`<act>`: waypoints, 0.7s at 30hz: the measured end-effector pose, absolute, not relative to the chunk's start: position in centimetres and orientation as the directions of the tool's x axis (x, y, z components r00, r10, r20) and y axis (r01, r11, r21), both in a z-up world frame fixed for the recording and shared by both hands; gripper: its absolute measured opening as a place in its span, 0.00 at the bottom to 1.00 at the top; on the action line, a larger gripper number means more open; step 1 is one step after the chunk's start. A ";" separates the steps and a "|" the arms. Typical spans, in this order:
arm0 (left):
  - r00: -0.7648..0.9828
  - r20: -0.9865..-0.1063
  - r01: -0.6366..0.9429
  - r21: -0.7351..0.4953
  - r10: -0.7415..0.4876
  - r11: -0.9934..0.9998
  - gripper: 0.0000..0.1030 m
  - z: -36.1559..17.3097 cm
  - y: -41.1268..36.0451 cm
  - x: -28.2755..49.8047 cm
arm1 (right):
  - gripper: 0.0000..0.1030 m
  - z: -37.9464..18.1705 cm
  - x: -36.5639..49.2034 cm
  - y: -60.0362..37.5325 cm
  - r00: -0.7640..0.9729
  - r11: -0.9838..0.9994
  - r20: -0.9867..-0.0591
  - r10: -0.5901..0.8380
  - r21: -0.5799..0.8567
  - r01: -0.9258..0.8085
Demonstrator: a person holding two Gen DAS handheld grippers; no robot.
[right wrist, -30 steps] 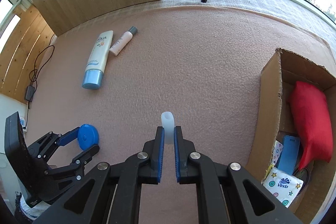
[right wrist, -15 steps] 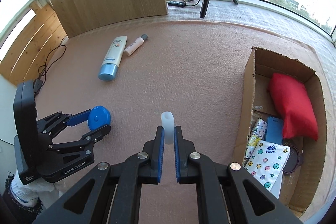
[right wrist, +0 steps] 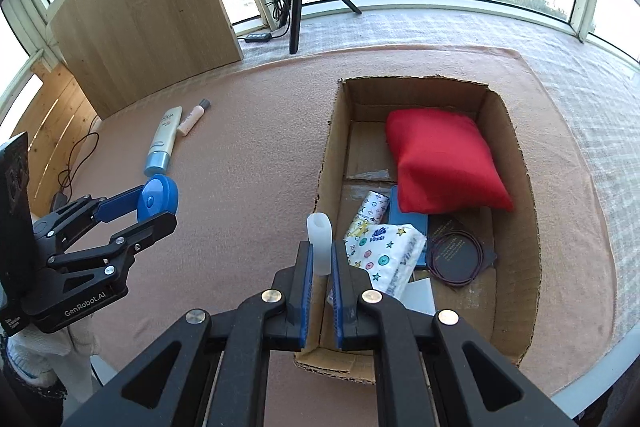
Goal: Organize objects
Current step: 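Carry tape measure and white cup into the box and open both tools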
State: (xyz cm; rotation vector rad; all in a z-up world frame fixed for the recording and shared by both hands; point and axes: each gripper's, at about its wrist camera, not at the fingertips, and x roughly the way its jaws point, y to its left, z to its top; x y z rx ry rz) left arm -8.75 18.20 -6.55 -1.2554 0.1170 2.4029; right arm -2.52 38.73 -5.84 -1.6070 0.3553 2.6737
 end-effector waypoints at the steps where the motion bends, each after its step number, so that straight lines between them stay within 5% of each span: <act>1: -0.498 -0.797 -0.418 -0.124 0.342 -0.900 0.52 -6.3 18.9 -8.8 | 0.08 -5.8 -2.1 39.5 -0.479 -0.973 -0.872 -0.106 0.191 -0.132; 21: -0.408 -0.799 -0.568 -0.155 0.441 -0.808 0.52 -6.7 32.6 -10.7 | 0.08 -6.1 1.3 45.1 -0.491 -0.953 -0.871 -0.038 0.179 -0.243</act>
